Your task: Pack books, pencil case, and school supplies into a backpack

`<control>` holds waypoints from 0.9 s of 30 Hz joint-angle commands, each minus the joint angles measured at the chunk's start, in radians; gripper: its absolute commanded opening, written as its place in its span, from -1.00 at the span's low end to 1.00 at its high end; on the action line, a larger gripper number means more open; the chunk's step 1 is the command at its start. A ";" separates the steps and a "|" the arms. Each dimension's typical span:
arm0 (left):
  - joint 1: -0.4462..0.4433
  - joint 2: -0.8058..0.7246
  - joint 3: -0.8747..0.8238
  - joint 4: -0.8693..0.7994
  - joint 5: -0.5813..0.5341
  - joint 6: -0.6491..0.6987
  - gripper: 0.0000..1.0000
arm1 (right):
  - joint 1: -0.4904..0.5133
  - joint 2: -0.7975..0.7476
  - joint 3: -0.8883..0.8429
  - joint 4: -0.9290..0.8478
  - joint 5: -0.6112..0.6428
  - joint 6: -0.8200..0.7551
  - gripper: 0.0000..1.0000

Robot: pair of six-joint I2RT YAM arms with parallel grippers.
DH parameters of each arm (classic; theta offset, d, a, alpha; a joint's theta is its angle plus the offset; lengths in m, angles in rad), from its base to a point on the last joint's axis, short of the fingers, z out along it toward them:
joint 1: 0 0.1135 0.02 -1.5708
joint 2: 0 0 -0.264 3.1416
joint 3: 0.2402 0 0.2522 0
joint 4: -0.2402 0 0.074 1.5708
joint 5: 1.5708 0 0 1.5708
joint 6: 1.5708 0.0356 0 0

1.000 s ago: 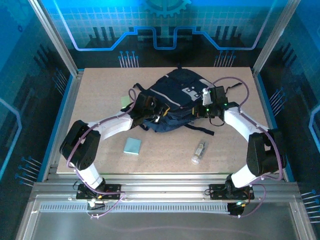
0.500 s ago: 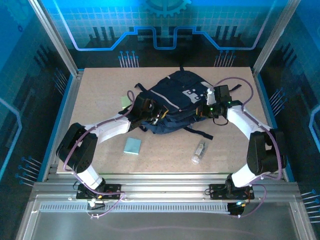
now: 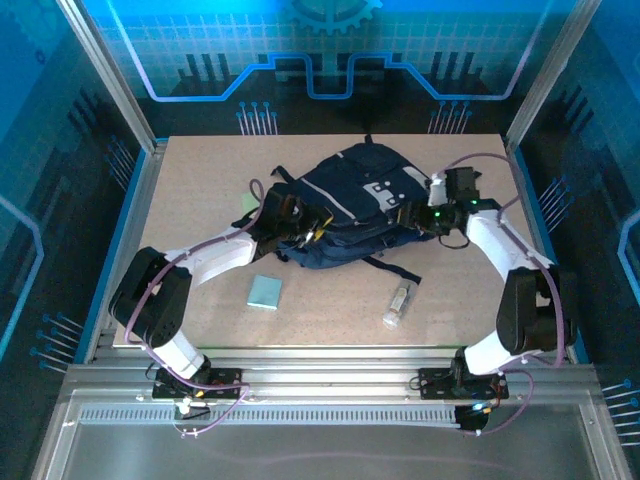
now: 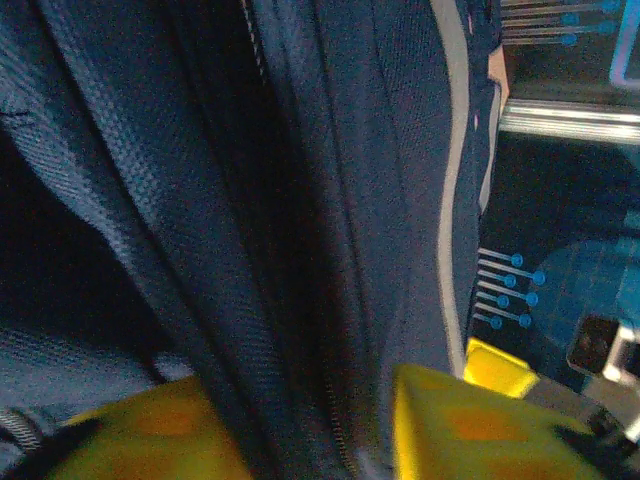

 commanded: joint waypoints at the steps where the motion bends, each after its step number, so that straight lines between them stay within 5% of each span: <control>1: 0.024 -0.035 0.074 -0.072 -0.011 0.101 0.04 | -0.005 -0.085 0.040 -0.023 -0.023 0.022 0.28; 9: 0.027 -0.133 0.104 -0.287 -0.126 0.306 0.07 | 0.158 -0.062 0.074 0.035 -0.011 0.104 0.36; 13: 0.031 -0.182 0.049 -0.297 -0.169 0.367 -0.15 | 0.249 0.007 0.103 0.100 0.008 0.159 0.38; 18: 0.041 -0.144 -0.008 -0.232 -0.155 0.363 -0.70 | 0.301 0.091 0.141 0.110 0.045 0.224 0.44; 27: 0.040 -0.013 -0.069 -0.120 -0.111 0.301 -0.83 | 0.345 0.096 0.031 0.176 0.082 0.317 0.83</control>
